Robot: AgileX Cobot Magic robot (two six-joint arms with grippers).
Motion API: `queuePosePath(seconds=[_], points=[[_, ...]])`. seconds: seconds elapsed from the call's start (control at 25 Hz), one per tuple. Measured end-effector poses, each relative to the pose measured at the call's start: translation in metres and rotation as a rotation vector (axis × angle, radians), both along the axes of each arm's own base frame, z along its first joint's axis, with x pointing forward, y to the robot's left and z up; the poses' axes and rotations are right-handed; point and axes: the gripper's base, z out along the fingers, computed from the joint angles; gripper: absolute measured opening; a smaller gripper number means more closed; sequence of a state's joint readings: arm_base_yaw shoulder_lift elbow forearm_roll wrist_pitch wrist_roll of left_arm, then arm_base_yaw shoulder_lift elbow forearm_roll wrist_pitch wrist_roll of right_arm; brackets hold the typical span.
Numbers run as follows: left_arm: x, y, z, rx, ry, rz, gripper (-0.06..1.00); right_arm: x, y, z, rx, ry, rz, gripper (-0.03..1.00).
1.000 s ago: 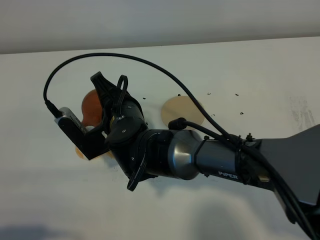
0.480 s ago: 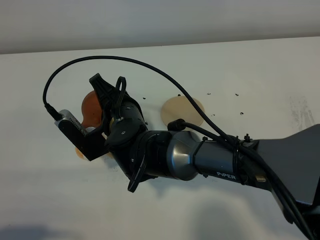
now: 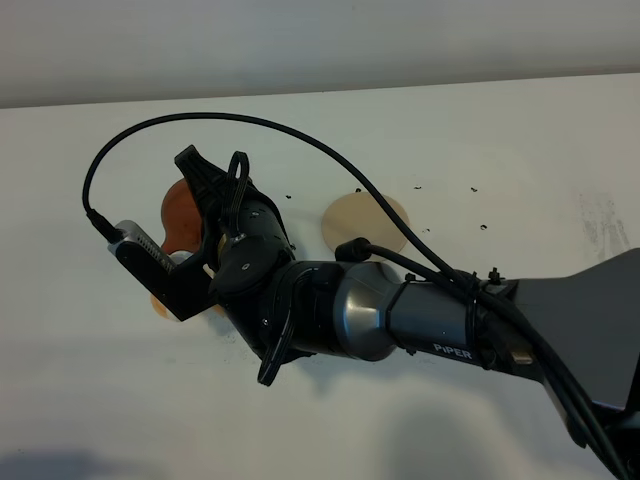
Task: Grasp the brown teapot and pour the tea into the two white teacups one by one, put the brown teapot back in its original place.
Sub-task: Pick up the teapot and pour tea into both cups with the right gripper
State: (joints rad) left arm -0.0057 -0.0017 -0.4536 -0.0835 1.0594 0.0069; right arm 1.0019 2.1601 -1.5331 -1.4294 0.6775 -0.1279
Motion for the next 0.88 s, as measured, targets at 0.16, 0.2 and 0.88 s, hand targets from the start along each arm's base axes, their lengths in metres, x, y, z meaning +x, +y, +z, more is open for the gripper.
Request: queuePosePath(seconds=[0.16,0.2,0.88], points=[[0.0,0.0,0.0,0.0,0.0,0.0,0.44,0.0,0.0,0.0,-0.016,-0.004,0.009,0.11],[0.0,0.0,0.0,0.0,0.0,0.0,0.44,0.0,0.0,0.0,-0.017,-0.004,0.01,0.11],[0.0,0.0,0.0,0.0,0.0,0.0,0.44,0.001,0.0008,0.0021,-0.049,-0.038,0.037,0.11]])
